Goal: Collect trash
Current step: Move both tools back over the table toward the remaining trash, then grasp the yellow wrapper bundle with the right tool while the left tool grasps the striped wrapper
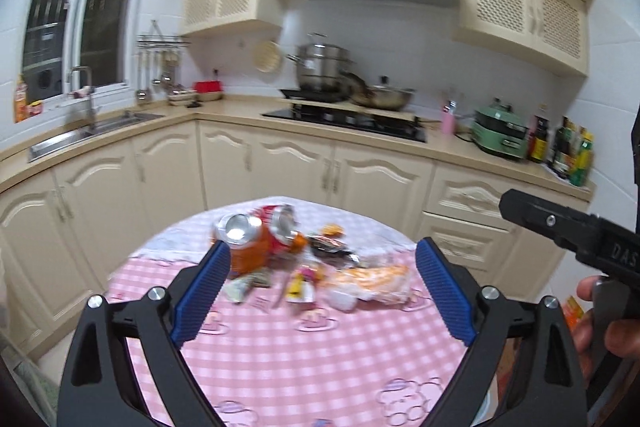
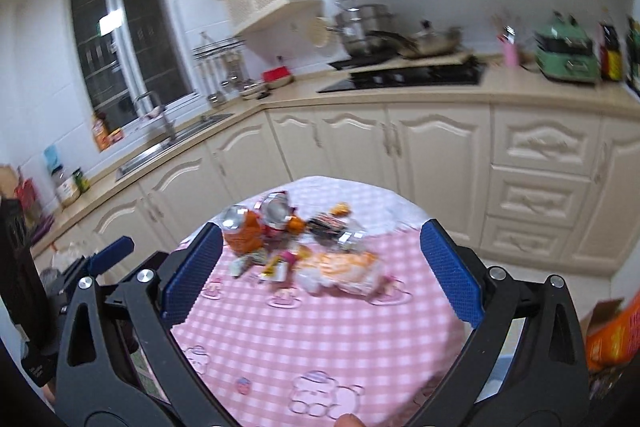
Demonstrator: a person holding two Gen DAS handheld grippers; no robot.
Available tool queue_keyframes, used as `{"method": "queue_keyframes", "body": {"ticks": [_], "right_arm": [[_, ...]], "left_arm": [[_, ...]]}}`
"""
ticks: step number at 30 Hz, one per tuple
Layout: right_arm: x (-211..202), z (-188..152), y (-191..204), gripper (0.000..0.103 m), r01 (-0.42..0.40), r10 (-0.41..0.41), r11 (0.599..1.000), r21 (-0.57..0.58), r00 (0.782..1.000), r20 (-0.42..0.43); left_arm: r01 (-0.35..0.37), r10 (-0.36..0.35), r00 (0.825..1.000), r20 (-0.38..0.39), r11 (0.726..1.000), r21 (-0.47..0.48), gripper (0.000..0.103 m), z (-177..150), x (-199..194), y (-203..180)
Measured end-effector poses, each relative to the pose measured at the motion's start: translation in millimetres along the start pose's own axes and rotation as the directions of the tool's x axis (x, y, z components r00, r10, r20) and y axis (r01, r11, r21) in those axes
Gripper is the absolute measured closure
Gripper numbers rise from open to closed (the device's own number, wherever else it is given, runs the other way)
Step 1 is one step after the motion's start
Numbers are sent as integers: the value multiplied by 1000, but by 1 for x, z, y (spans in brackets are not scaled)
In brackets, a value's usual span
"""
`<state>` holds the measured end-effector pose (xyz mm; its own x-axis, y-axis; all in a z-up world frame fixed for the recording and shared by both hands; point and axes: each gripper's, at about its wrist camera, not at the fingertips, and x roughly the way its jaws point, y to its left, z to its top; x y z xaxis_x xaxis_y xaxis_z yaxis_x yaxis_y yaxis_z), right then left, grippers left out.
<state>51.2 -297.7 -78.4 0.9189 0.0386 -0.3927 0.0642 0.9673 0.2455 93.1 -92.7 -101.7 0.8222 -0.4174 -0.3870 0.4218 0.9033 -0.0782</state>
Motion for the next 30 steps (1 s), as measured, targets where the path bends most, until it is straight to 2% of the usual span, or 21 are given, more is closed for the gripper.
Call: {"method": "queue_keyframes", "body": {"ticks": [8,15,17,21,24,30], "right_arm": [[27,21,52,6,-26,24,997,-73,999,-34],[75,31,54,6,-22,12,997,-69,992,-129],[92,28,51,6,-23,12,997,-67,986,-167],[129,18,41,6,-20,5,998,-57,969,-248],[151,8,32,6,-9,-10,998,-62,954,-300],[182,-10,10,6,28,-47,998,-54,922,-385]], "left_arm": [[-92,95,995,22,991,-92,11,18,-24,59],[-162,160,987,-29,983,-85,9,21,-6,101],[-177,172,983,-71,982,-65,9,16,13,110],[-157,149,977,-150,986,-48,9,1,59,119],[-132,126,963,-237,991,-8,9,-15,104,118],[-76,105,916,-388,993,88,9,-53,192,116]]}}
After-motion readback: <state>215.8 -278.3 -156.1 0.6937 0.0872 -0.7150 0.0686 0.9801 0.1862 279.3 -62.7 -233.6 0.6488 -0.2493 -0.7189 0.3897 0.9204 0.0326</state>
